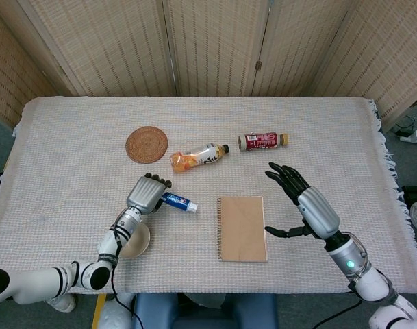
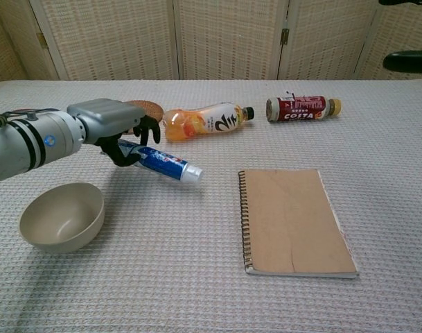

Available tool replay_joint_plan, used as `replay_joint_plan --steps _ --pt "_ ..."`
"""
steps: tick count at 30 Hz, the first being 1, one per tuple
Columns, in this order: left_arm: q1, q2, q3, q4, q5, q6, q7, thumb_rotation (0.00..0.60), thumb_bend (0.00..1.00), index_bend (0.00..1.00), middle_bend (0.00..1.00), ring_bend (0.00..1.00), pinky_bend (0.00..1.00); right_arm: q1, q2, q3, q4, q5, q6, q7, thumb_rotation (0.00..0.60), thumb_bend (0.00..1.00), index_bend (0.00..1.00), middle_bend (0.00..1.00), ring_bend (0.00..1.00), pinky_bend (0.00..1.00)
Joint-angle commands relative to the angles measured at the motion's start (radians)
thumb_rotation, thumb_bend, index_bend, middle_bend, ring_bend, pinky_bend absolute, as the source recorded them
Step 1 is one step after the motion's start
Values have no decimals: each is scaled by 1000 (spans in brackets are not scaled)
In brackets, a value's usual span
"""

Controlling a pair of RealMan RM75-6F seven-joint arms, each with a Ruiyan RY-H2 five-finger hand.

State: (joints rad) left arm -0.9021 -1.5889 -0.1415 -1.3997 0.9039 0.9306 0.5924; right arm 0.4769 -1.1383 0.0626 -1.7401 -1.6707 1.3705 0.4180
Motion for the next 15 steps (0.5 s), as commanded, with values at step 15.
replay_joint_plan --steps 15 --pt "322 373 67 -346 205 382 -226 600 584 187 257 161 137 -173 171 -66 16 96 53 -217 600 257 0 0 0 0"
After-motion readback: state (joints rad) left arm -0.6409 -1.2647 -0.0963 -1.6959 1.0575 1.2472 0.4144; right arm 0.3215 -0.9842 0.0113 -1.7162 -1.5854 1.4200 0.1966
